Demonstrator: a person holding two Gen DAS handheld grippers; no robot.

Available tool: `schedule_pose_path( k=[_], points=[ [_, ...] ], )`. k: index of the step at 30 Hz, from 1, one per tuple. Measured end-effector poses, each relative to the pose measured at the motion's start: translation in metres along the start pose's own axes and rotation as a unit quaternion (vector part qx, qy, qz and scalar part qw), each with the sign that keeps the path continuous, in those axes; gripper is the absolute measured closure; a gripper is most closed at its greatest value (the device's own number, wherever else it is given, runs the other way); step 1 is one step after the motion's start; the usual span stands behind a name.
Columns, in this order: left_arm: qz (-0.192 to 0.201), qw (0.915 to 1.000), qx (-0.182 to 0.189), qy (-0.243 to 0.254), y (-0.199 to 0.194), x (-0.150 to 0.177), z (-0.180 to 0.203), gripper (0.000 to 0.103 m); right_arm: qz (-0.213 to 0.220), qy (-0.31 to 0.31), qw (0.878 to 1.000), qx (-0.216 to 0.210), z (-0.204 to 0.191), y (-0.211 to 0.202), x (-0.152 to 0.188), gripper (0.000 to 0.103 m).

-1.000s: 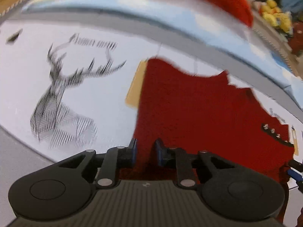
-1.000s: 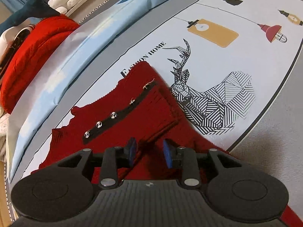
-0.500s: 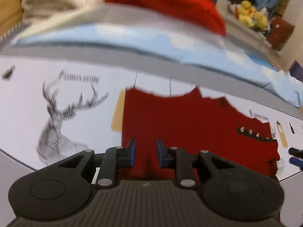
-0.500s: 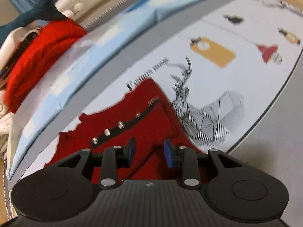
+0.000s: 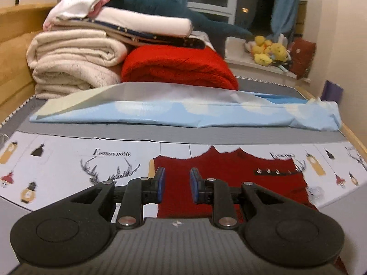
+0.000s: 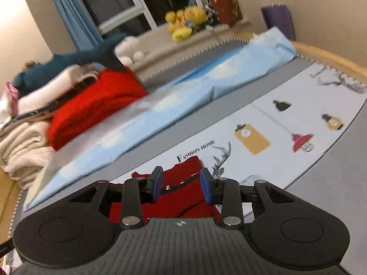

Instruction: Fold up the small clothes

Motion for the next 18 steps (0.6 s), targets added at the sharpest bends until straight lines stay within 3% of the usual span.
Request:
schedule_pose_path(
  k=[5,9,12,14,16,18],
  points=[
    [-0.011,0.9997,0.021,0.009,-0.077,0.037,-0.011,0.076,0.019,-0.05,0.998,-0.018,0.02,-0.082,0.016,0.062],
    [-0.041,0.999,0.018,-0.008,-0.105,0.087,-0.027,0.076,-0.003,-0.057,0.998,-0.005,0.05,-0.12,0.049,0.062],
    [-0.074,0.9965,0.006,-0.037,-0.104,0.132,-0.04,0.076,-0.013,-0.067,0.998,0.015,0.066,-0.13,0.078,0.062],
    [-0.127,0.9903,-0.027,-0.049,-0.092,0.161,-0.05,0.077,-0.028,-0.059,0.998,0.019,0.079,-0.127,0.102,0.062],
    [-0.158,0.9852,-0.026,-0.059,-0.087,0.175,-0.056,0.077,-0.07,-0.059,0.995,0.037,0.09,-0.118,0.126,0.061],
    [-0.159,0.9858,-0.029,-0.045,-0.087,0.18,-0.058,0.076,-0.115,-0.025,0.992,0.034,0.1,-0.108,0.143,0.06]
  ],
)
Point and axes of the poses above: each gripper's, at about its wrist camera, not at the fingertips, and y roughly the way its jaws point, z to its right, x to its underside, the point moved 3 cm from there along y, roughly the way its jaws point, and after that the axes turned 8 degrees about -y, right-handed, at the moved point
